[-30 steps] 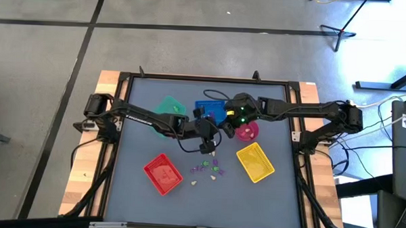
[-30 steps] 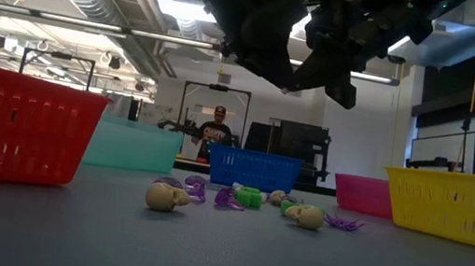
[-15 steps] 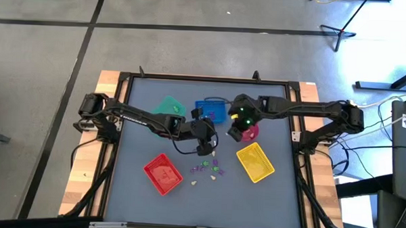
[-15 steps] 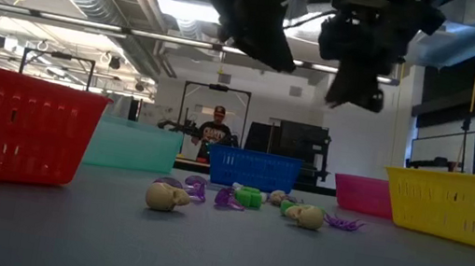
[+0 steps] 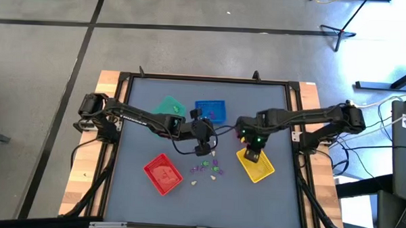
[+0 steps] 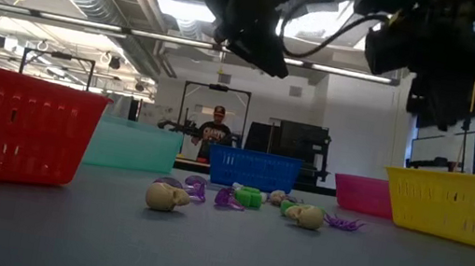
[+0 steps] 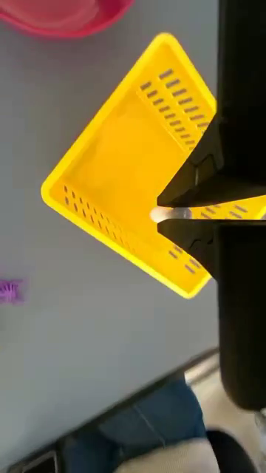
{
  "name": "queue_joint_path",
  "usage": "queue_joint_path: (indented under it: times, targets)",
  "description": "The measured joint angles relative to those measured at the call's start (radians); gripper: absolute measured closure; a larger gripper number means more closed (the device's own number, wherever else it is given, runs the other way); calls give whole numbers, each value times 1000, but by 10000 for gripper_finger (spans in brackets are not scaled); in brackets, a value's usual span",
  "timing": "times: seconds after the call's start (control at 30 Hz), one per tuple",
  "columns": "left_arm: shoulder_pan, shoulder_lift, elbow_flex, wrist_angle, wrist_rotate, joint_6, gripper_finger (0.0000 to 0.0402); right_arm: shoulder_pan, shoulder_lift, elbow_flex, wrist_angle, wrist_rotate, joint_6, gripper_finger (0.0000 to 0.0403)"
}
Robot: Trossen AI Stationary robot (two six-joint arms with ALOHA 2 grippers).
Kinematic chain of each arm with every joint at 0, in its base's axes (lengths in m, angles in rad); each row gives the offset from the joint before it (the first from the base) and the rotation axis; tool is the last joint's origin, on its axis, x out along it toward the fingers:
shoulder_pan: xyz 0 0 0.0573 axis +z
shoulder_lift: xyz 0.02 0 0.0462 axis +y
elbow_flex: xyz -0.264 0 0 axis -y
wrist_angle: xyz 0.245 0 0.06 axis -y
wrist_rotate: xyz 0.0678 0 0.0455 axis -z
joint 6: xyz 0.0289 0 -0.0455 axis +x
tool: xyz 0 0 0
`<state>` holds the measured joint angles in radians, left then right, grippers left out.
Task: Sort Halloween decoration
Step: Put the white bone toy into the yellow bin
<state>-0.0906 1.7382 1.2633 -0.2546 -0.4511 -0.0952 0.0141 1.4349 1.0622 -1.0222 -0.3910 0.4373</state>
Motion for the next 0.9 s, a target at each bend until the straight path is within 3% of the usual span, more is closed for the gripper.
queue_joint_path:
  times: [0.23, 0.53, 0.8, 0.9]
  targets:
    - [0, 0, 0, -12, 93, -5, 271, 47, 0, 0, -1, 94, 0, 388]
    - [0, 0, 0, -114, 252, -54, 271, 45, 0, 0, -1, 96, 0, 388]
    - [-10, 0, 0, -184, 505, 21, 271, 44, 0, 0, -1, 96, 1, 388]
    - [-29, 1, 0, -180, 526, 25, 271, 44, 0, 0, -1, 97, 1, 386]
